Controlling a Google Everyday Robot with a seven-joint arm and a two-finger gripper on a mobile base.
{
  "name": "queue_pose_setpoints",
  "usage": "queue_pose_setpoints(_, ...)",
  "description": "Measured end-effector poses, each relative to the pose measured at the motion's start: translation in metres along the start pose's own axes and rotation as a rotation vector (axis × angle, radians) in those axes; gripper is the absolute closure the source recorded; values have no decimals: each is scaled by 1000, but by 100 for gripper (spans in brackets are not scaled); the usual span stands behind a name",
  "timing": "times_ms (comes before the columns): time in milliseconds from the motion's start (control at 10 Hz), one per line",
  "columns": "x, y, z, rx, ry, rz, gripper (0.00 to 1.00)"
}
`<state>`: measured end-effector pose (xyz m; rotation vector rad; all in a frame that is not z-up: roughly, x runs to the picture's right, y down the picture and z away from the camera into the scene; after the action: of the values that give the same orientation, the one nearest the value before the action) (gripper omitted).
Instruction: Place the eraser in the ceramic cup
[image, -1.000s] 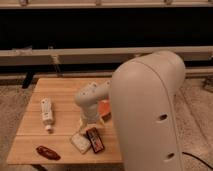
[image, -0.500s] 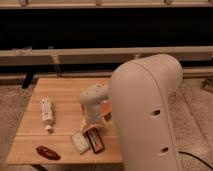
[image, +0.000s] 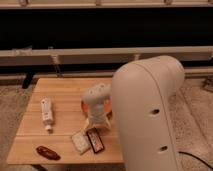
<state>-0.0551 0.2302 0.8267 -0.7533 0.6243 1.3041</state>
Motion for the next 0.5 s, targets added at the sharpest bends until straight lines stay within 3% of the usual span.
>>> queue_pose_setpoints(200,2,3,4,20,9,-10,24)
queue_pose_setpoints(500,5,7,8,44,23,-24,52)
